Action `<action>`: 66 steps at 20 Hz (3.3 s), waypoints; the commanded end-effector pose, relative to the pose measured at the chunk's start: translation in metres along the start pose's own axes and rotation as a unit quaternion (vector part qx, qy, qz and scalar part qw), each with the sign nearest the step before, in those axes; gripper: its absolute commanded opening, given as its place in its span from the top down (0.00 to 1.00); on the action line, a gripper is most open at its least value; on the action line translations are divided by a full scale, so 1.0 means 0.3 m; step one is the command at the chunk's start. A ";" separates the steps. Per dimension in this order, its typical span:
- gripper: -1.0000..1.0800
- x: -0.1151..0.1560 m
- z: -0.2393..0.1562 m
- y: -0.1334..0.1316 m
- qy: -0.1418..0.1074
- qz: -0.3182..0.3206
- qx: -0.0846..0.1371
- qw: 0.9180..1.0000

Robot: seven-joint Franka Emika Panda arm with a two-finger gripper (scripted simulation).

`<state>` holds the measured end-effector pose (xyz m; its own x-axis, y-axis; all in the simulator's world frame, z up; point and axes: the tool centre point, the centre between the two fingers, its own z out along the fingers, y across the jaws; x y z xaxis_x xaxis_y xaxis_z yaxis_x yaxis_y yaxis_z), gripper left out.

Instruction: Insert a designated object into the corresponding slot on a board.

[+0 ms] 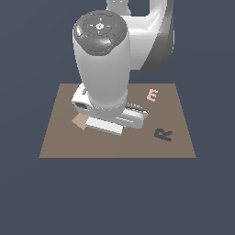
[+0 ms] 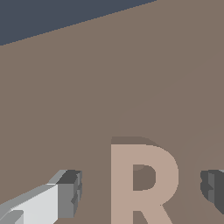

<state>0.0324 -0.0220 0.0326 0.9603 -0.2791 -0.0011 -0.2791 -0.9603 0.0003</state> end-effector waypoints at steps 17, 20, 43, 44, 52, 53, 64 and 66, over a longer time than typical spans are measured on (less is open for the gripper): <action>1.00 -0.002 0.008 -0.003 0.001 0.005 0.000 1.000; 1.00 -0.009 0.007 -0.009 0.001 0.016 0.000 1.000; 1.00 -0.136 -0.004 -0.186 0.001 0.277 0.001 0.961; 1.00 -0.140 -0.005 -0.200 0.001 0.293 0.001 0.956; 1.00 -0.160 -0.010 -0.312 0.001 0.417 0.001 0.909; 1.00 -0.160 -0.011 -0.326 0.001 0.432 0.001 0.902; 1.00 -0.130 -0.019 -0.480 0.000 0.588 0.001 0.809; 1.00 -0.120 -0.020 -0.503 0.000 0.611 0.001 0.792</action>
<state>0.0361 0.1287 0.0380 0.0214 -0.9998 -0.0010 -0.9998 -0.0214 -0.0007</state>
